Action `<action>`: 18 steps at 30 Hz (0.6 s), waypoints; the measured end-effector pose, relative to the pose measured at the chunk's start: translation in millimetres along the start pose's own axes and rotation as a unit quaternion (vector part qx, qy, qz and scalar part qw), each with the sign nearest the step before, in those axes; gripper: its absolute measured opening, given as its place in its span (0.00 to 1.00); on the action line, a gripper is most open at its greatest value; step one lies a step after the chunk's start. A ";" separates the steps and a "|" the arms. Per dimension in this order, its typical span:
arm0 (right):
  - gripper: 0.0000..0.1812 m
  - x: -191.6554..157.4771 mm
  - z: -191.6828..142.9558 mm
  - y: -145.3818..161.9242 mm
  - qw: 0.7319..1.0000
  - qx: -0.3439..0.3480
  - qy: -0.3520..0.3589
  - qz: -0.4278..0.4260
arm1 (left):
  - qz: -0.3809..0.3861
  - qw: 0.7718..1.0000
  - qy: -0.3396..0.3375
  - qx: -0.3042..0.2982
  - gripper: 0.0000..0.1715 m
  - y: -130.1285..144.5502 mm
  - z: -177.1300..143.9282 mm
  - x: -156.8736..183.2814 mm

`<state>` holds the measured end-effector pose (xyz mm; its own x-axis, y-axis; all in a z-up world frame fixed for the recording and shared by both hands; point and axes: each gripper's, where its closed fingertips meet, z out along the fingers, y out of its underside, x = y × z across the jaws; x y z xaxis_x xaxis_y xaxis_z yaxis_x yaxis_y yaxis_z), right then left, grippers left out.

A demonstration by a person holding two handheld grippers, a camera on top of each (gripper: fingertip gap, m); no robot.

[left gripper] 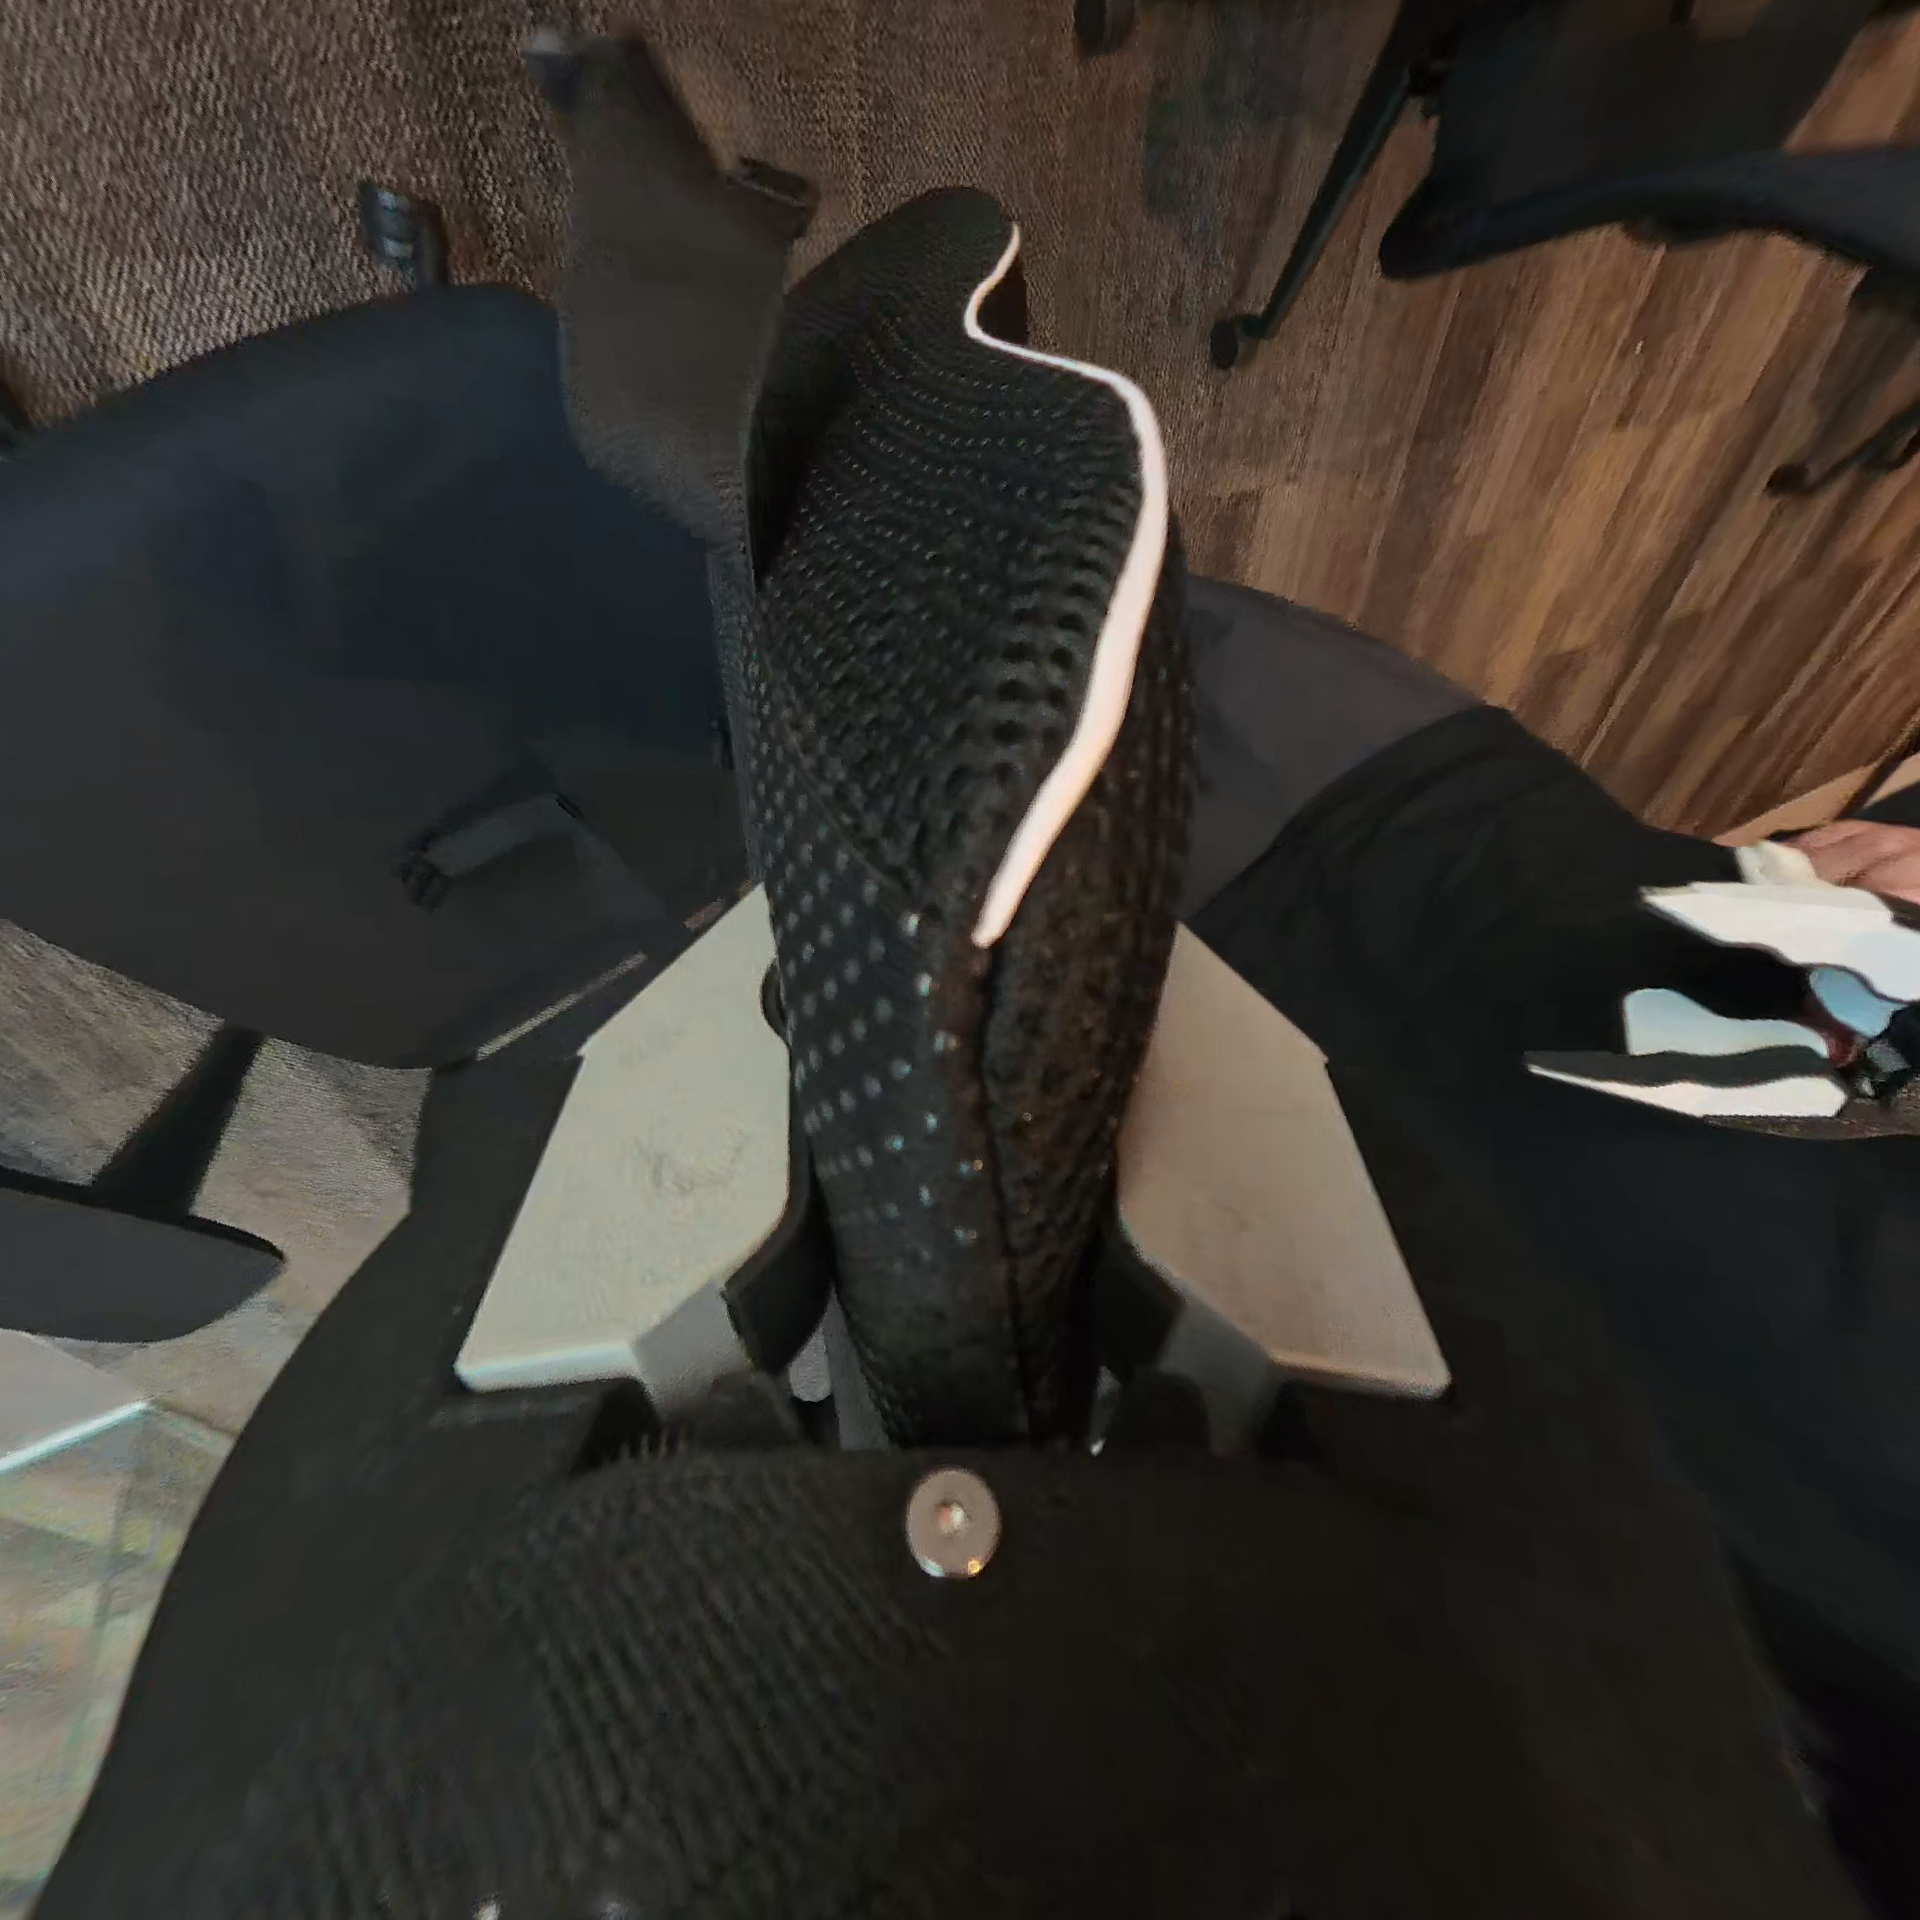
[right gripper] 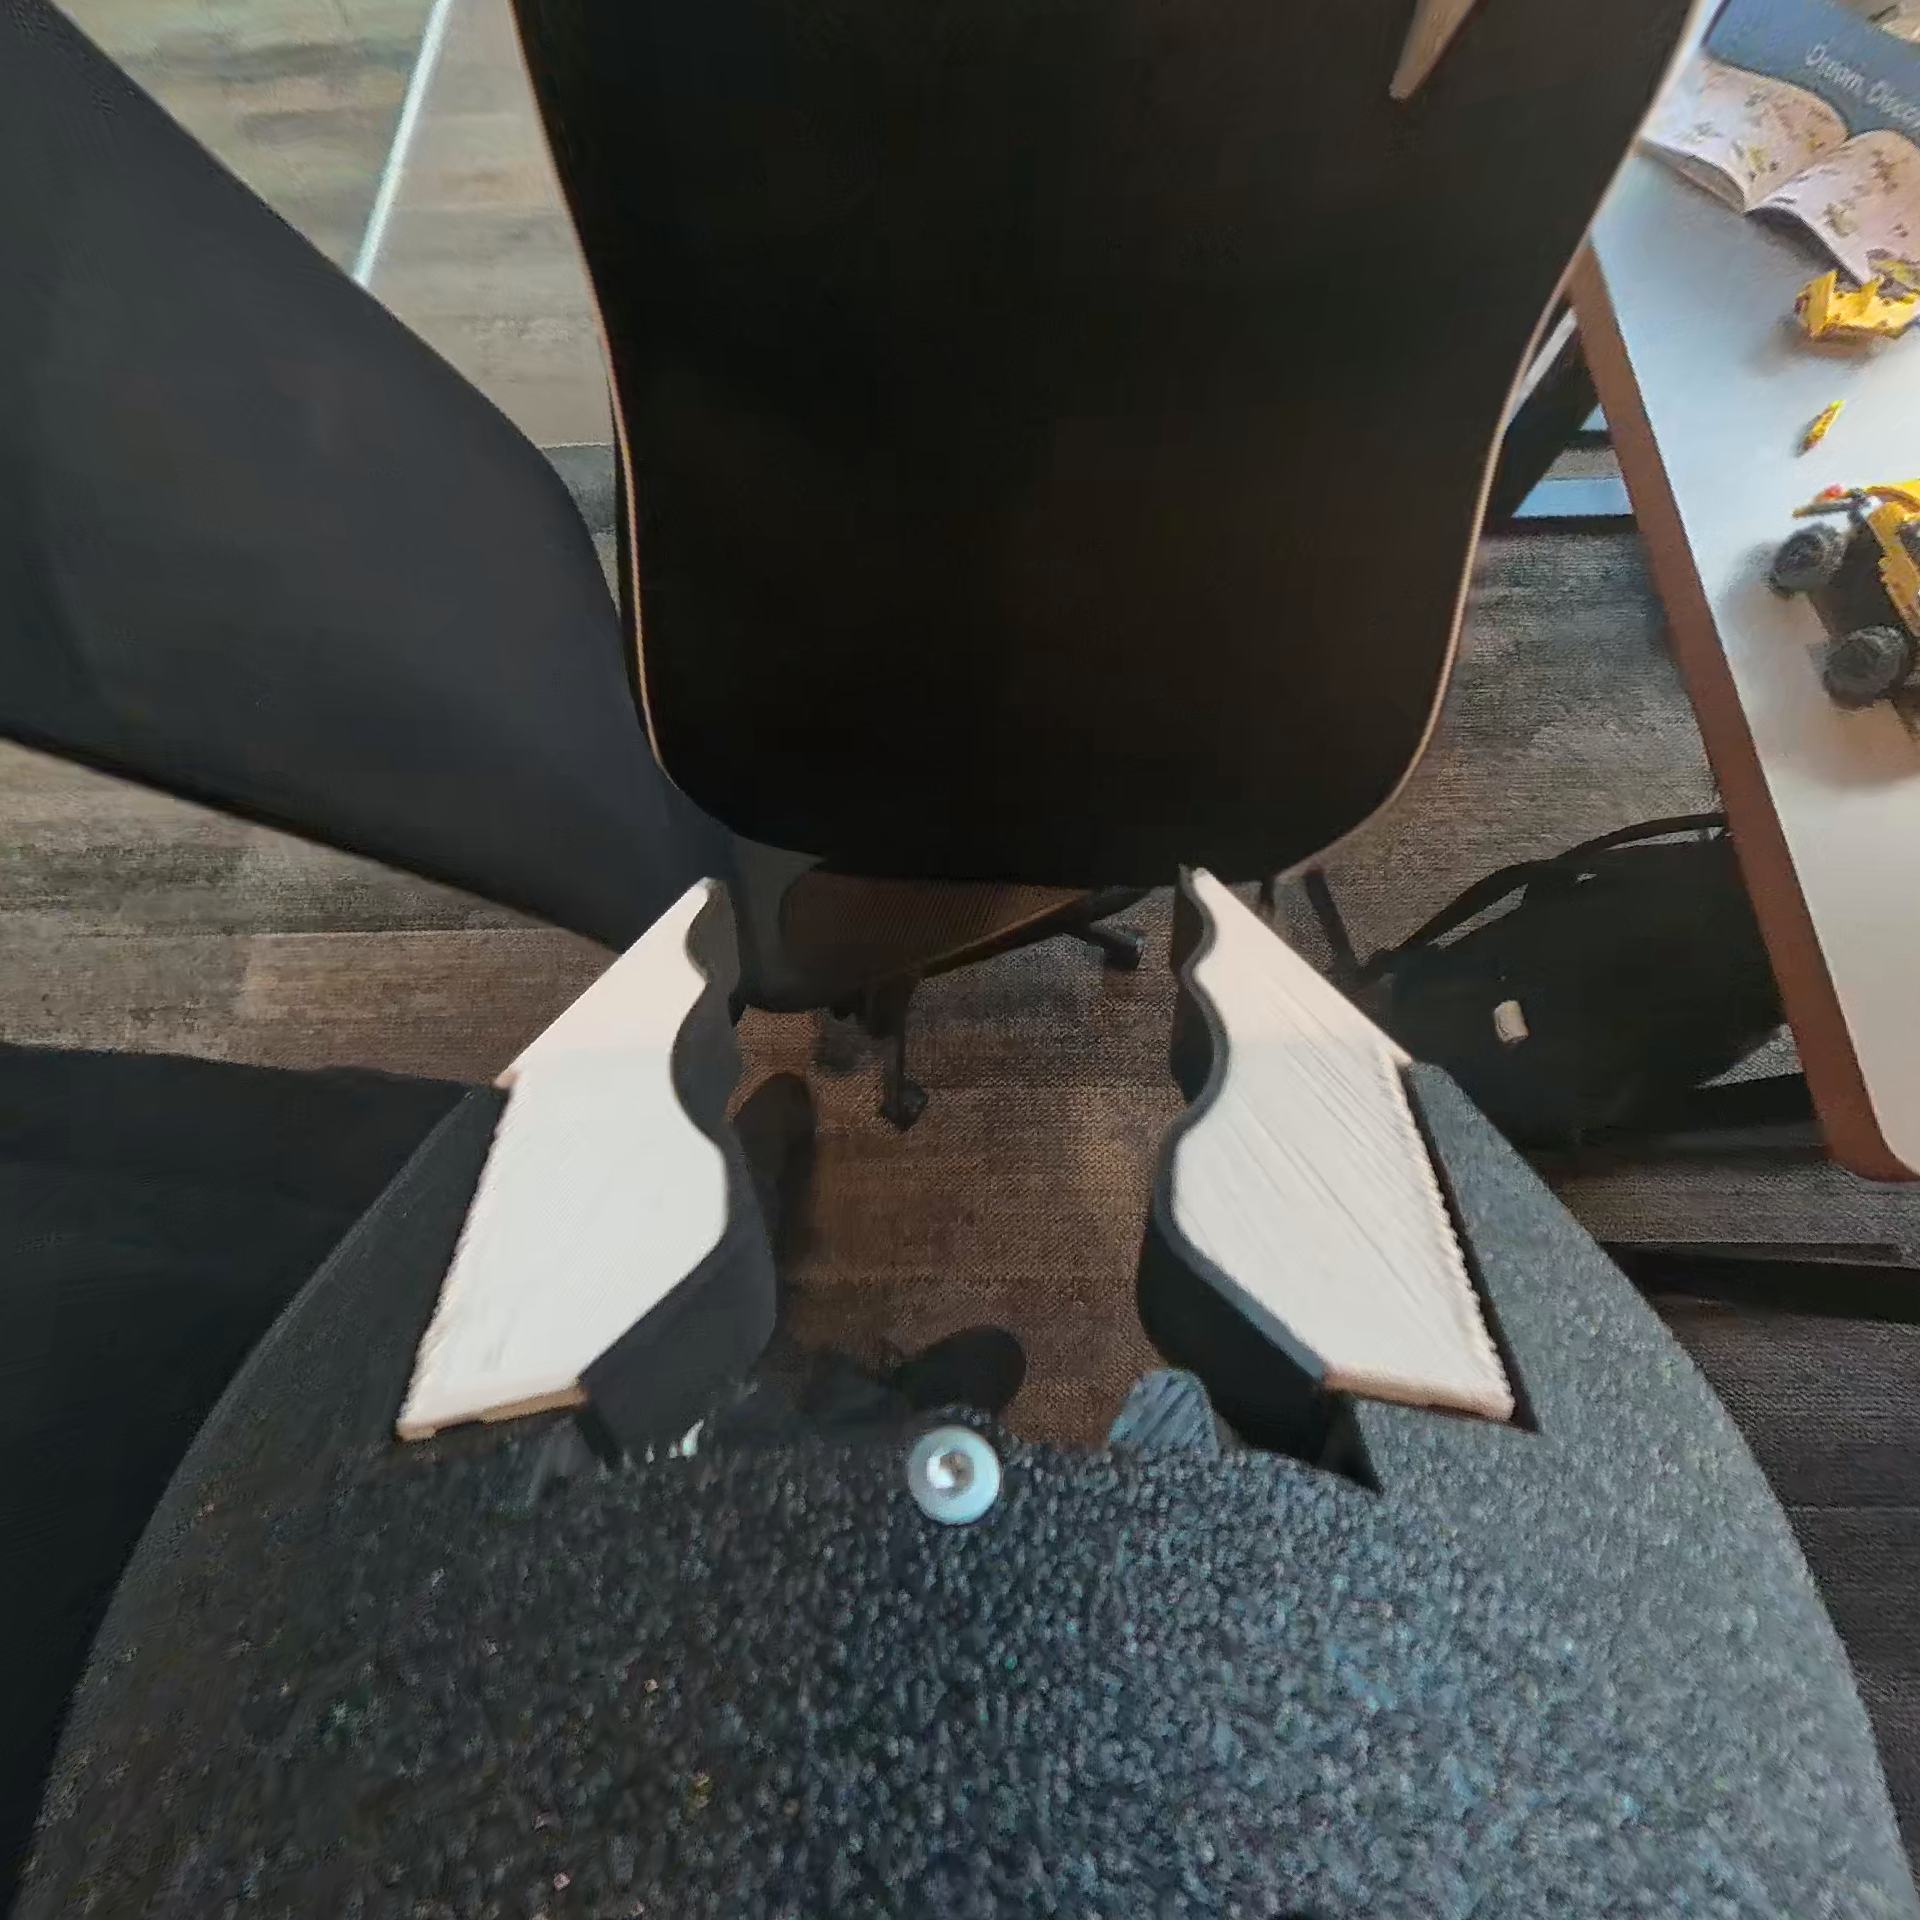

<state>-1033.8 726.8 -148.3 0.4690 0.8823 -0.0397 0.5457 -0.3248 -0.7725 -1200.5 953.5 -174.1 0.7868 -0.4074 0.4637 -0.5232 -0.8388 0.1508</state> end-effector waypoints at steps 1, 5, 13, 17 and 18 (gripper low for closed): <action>0.46 3.4 -9.1 6.9 1.000 0.000 -0.003 0.000 | -0.013 1.000 0.001 0.004 0.32 0.6 0.5 -0.8; 0.46 19.0 -40.4 27.9 1.000 -0.003 -0.010 0.014 | -0.055 0.998 0.003 0.017 0.32 4.5 1.6 -3.9; 0.47 31.9 -41.4 40.6 0.998 -0.007 -0.052 0.022 | -0.043 0.999 -0.009 0.018 0.33 9.8 5.6 5.7; 0.48 41.9 -25.6 31.8 0.998 -0.003 -0.058 0.016 | -0.015 1.000 -0.020 0.012 0.33 14.2 8.5 15.4; 0.48 43.6 -23.1 28.8 0.998 -0.001 -0.060 0.013 | -0.010 1.000 -0.022 0.012 0.33 15.4 9.2 17.0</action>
<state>-981.6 748.1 -157.7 0.3971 0.9077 -0.1355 0.5361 -0.3493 -0.7685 -1192.2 930.4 -172.0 0.8105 -0.4056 0.4226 -0.4999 -0.8550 0.1381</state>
